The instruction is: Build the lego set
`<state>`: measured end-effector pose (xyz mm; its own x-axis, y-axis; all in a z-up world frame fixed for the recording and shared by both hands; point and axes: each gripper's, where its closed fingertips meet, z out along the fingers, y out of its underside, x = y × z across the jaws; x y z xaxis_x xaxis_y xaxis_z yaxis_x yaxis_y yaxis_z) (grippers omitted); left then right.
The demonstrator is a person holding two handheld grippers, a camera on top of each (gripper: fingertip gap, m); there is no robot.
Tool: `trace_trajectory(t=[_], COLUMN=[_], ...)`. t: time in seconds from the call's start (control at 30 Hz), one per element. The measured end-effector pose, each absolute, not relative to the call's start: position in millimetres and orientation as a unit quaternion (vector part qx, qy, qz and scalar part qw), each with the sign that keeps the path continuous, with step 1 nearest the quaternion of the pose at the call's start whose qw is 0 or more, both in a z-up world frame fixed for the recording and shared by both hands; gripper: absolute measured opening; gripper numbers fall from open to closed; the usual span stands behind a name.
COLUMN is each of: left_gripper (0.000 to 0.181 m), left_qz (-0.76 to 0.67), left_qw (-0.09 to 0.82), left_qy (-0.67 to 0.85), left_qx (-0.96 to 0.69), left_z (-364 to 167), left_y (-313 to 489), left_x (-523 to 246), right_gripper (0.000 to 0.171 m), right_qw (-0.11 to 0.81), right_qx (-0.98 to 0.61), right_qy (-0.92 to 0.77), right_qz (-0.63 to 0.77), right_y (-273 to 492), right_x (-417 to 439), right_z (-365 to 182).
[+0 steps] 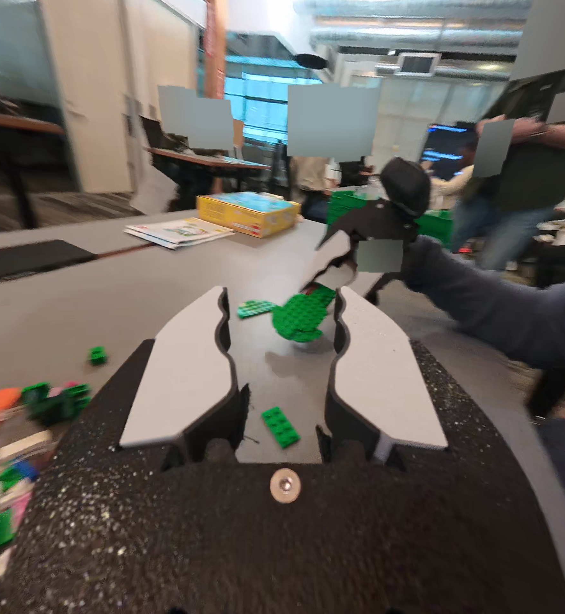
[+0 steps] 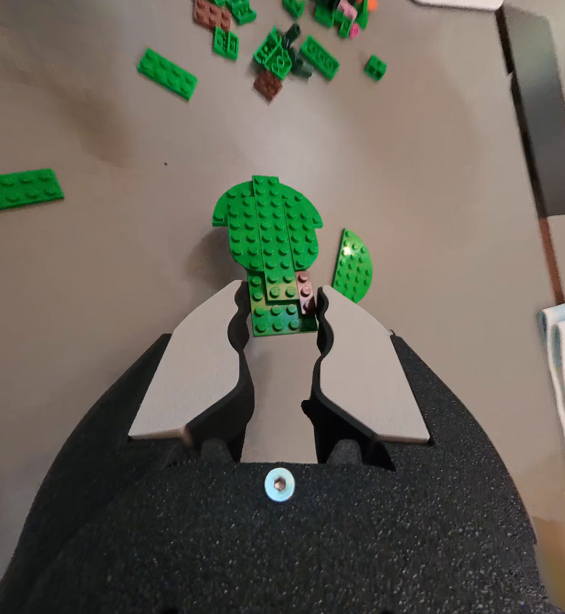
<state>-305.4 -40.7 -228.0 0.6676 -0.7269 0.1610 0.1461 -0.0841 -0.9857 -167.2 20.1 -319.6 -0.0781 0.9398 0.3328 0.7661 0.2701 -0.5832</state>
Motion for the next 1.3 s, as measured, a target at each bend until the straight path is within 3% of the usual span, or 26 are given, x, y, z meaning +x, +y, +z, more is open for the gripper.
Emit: trace_trajectory(t=[0.27, 1.3], left_gripper=[0.059, 0.059], left_qz=[-0.237, -0.232], left_qw=[0.692, 0.656], left_qy=[0.171, 0.205], left_qx=[-0.660, -0.688], left_z=[-224.0, -248.6], left_y=[-24.2, -20.9], left_x=[-339.7, -323.8], right_gripper=[0.038, 0.038], right_qw=[0.293, 0.244], right_qx=[-0.611, -0.605], right_qy=[-0.721, -0.729], right_qz=[0.144, 0.206], right_y=[17.1, -0.5], right_x=[-160.5, -166.5], right_z=[-334.5, -349.5])
